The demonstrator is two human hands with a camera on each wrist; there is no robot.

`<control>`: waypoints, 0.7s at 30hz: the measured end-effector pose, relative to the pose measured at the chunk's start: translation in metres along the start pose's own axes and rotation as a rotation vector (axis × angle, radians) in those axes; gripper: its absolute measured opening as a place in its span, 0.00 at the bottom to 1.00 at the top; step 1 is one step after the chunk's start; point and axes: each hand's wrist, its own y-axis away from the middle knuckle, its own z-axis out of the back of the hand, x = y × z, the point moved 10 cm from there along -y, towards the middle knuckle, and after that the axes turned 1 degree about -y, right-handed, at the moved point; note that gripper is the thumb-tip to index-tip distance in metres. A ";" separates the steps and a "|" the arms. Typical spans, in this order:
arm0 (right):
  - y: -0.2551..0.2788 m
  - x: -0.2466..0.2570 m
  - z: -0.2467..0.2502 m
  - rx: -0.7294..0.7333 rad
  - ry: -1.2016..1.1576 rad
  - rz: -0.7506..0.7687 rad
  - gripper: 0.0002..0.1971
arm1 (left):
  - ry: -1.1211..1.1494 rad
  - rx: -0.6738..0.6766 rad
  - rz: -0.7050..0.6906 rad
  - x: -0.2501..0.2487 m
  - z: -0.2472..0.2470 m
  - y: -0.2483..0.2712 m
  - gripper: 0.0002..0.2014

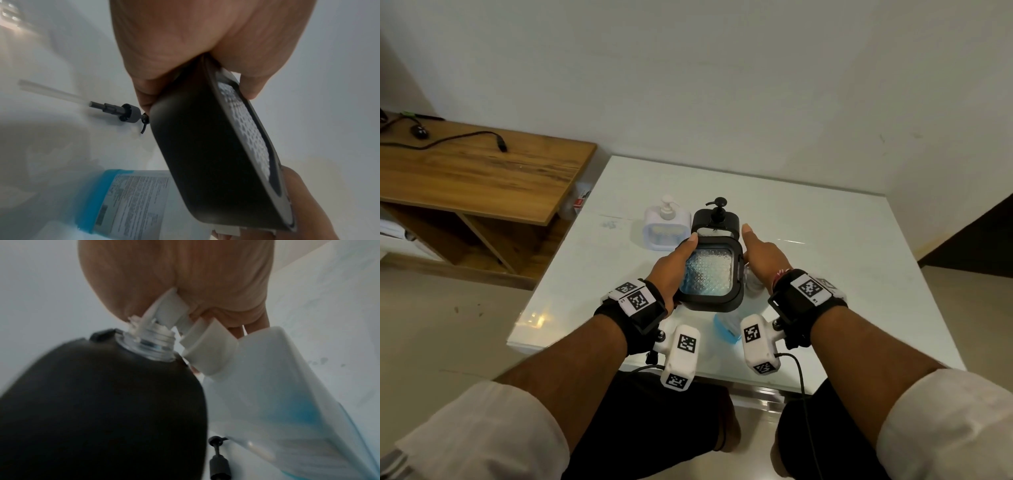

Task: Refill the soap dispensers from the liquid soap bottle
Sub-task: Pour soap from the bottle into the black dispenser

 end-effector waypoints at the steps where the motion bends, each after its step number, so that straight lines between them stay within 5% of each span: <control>1: 0.001 0.001 -0.001 0.019 -0.003 0.006 0.40 | 0.002 0.003 0.000 0.000 0.000 0.001 0.25; 16: 0.000 0.002 -0.001 0.031 -0.074 0.015 0.39 | 0.029 -0.008 -0.003 -0.006 -0.003 0.011 0.24; 21: -0.005 -0.004 0.000 -0.034 0.066 -0.005 0.39 | 0.022 -0.001 0.001 -0.006 -0.003 0.009 0.24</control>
